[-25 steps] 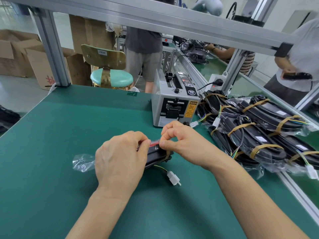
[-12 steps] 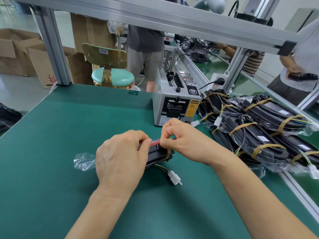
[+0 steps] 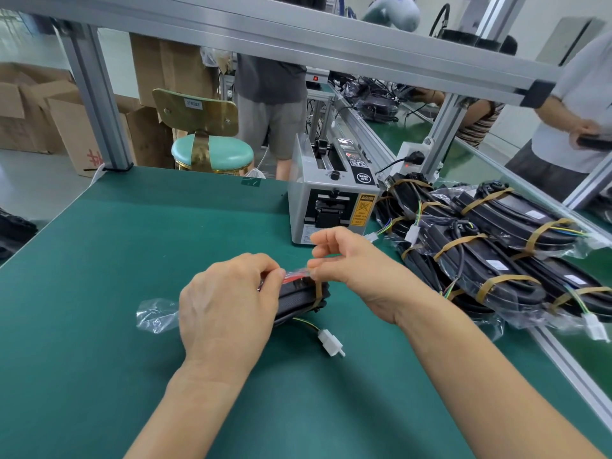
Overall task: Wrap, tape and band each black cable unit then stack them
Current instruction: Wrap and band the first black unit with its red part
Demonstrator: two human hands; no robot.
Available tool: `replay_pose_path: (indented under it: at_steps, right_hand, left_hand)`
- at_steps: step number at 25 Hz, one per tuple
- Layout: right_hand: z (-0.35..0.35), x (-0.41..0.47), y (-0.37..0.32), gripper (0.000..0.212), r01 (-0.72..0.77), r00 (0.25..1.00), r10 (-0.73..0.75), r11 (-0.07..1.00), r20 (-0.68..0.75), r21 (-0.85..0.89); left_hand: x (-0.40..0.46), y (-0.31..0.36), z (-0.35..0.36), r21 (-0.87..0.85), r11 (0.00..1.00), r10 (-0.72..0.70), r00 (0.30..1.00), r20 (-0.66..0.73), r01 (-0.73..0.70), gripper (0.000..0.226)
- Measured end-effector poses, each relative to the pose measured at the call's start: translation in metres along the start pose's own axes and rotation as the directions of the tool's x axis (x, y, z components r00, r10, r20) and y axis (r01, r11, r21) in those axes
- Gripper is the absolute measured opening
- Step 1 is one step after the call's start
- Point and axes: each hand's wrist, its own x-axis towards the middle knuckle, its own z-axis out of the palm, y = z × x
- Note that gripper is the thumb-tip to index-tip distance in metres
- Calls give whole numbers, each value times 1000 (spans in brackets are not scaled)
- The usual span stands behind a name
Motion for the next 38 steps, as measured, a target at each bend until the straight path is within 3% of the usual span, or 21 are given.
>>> replay_pose_path:
  at_steps: [9, 15, 19, 24, 30, 31, 32, 34, 35, 36, 38]
  right_hand:
    - [6, 3, 11, 42, -44, 999, 43, 982, 8, 183]
    - [16, -1, 19, 36, 27, 1000, -27, 989, -6, 146]
    - [7, -1, 23, 42, 67, 994, -81, 985, 79, 159]
    - [3, 2, 30, 42, 72, 991, -101, 958, 92, 278]
    - [-4, -2, 41, 59, 160, 970, -179, 980, 167, 117]
    - [-5, -2, 45, 64, 188, 965, -189, 982, 181, 27]
    - [-5, -2, 50, 67, 212, 963, -199, 975, 180, -58]
    - [-2, 1, 61, 64, 240, 967, -225, 962, 121, -128]
    - [-1, 1, 65, 60, 253, 966, -244, 959, 80, -128]
    - [0, 3, 68, 57, 273, 962, -270, 953, 43, -129]
    - [3, 5, 74, 54, 331, 941, -338, 929, -15, -166]
  left_hand:
    - [3, 0, 2, 10, 1000, -28, 999, 15, 28, 11]
    - [-1, -1, 1, 3, 1000, -6, 1000, 8, 6, 11]
    - [-4, 0, 1, 21, 999, 26, 1000, -16, -26, 9]
    - [-1, 0, 1, 44, 999, 1, 1000, -18, 0, 10]
    - [0, 3, -5, 40, 999, -8, 999, 42, 6, 5]
    - [2, 2, -9, 46, 999, -4, 995, 101, -1, 10]
    - [4, -1, -13, 78, 997, 13, 980, 196, -29, 30]
    - [8, -10, -23, 233, 953, 82, 906, 415, -193, 72]
    - [9, -17, -31, 298, 914, 110, 874, 472, -276, 81]
    - [9, -27, -37, 335, 888, 123, 864, 488, -316, 83]
    - [7, -43, -49, 368, 893, 87, 900, 427, -260, 74]
